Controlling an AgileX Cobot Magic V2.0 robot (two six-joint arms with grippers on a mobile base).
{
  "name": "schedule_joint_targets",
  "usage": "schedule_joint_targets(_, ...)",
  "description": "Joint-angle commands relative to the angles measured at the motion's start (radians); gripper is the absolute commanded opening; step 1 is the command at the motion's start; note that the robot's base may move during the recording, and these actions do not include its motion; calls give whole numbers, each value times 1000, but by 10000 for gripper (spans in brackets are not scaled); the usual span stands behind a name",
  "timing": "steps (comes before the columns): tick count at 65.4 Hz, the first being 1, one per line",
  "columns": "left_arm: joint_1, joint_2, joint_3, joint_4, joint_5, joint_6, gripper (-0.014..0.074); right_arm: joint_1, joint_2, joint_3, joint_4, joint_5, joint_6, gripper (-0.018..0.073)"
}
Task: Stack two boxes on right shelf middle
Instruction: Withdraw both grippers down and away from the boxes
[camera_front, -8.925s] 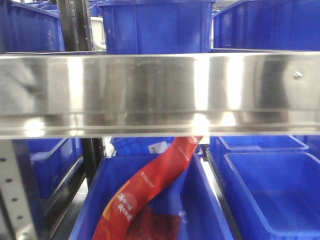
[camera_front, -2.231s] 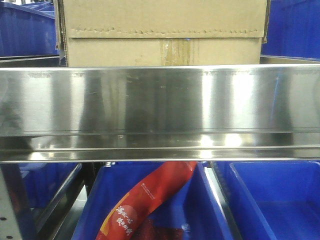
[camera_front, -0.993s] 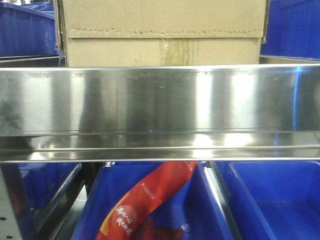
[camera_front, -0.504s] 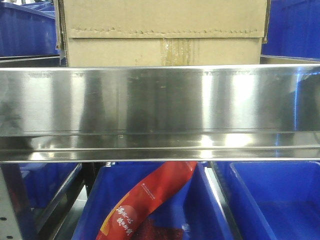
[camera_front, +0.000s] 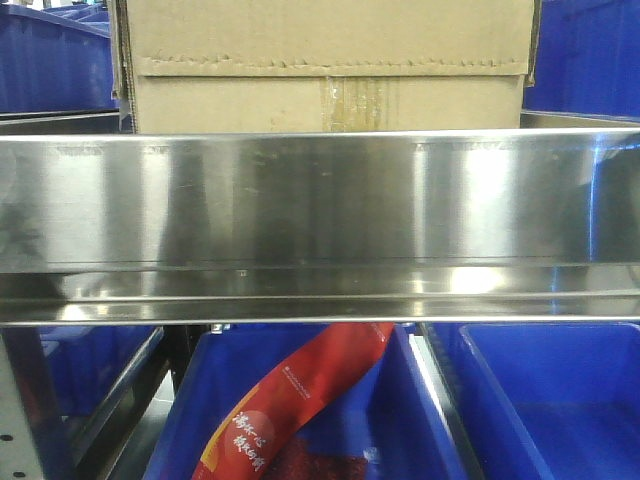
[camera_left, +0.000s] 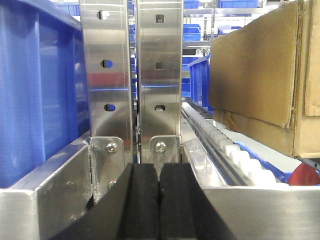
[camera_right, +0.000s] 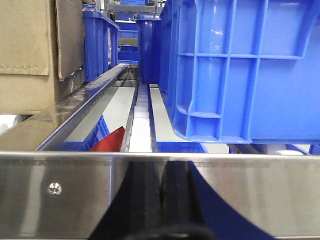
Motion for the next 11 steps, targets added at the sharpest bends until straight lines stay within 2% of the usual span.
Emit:
schedule_joint_targets(1, 1, -6, -2, -6, -19, 3, -111, -3, -7, 0, -1, -25, -5, -154)
schedule_joint_targets(11, 1, -6, -2, -6, -19, 3, -111, -3, -7, 0, -1, -25, -5, -154)
